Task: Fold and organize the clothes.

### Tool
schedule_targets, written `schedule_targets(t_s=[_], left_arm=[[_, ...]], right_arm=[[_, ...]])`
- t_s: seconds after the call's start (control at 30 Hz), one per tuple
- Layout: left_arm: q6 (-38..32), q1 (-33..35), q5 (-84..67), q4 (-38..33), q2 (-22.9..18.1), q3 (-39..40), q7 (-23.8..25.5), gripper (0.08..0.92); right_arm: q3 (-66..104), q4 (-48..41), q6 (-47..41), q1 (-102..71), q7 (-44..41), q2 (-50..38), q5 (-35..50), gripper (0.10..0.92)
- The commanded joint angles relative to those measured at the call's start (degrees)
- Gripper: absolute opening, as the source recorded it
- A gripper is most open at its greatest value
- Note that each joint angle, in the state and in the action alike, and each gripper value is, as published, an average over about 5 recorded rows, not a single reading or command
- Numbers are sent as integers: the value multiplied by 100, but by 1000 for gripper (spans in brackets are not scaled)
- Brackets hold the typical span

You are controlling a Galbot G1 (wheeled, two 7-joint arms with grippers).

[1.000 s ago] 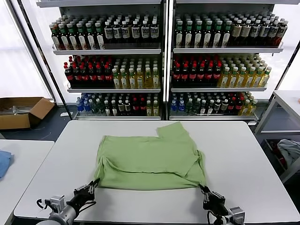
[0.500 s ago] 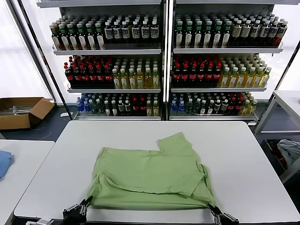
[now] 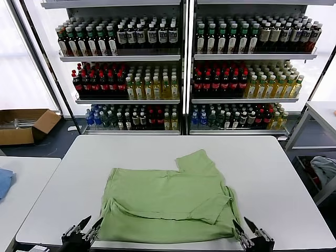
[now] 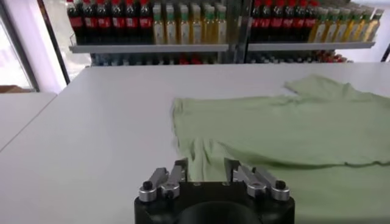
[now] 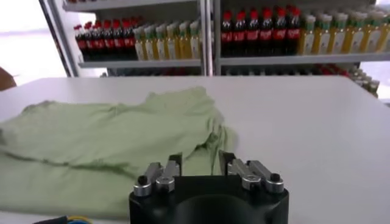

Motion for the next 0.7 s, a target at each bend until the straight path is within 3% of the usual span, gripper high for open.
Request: schedule_targets(t_s=[0.03,0.17,0.37,0.7], left_arm=[[78,-1199,-740,538,1161,47,91,531],[8,-1929,-1095,1364,1909,473,312,644],[-163,-3368,-1438,2616,2656,1590,502,797],[-191,-5297,-1581,4133,2733,3143,502,823]], right_arm=[[38,-1040,-579,2513,-131,-928,1202,534],[-718,-2192,-1018,4103,-466,-1339,1238,647],[-2093,-3796,-1445,6054,-818,-1329,961,799],[-3023,-5254,-1548,7192,-981,-773,758,823]])
